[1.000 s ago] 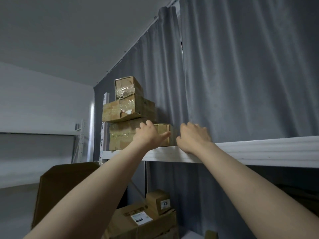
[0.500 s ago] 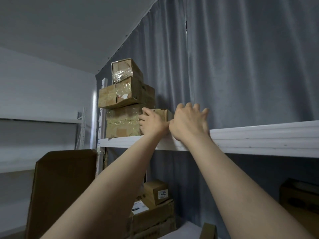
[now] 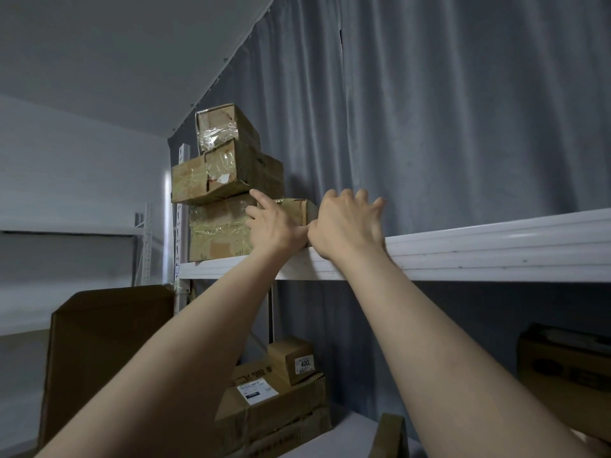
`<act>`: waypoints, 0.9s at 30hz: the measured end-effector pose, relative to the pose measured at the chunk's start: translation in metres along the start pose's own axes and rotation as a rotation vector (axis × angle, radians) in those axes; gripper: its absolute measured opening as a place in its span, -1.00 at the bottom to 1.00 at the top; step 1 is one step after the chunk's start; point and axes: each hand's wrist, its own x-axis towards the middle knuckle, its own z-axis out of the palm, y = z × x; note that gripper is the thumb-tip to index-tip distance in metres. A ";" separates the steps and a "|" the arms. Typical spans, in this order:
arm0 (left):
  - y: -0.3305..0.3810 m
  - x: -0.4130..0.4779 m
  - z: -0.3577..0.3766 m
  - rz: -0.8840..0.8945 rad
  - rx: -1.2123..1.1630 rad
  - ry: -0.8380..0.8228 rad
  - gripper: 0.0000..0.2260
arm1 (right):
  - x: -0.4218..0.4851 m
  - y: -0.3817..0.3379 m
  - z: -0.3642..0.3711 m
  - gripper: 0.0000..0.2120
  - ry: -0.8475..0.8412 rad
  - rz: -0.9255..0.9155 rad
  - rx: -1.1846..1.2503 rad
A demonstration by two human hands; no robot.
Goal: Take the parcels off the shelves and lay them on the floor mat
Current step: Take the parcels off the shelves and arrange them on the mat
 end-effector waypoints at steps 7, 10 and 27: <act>-0.025 -0.009 -0.005 0.082 -0.116 0.138 0.24 | 0.002 0.000 0.004 -0.60 0.018 -0.008 -0.031; -0.039 -0.017 -0.018 0.133 -0.153 0.210 0.17 | 0.001 -0.002 0.006 -0.62 0.041 -0.008 -0.029; -0.211 -0.096 -0.170 0.504 0.016 0.315 -0.14 | -0.063 -0.165 0.049 -0.36 -0.456 0.417 1.599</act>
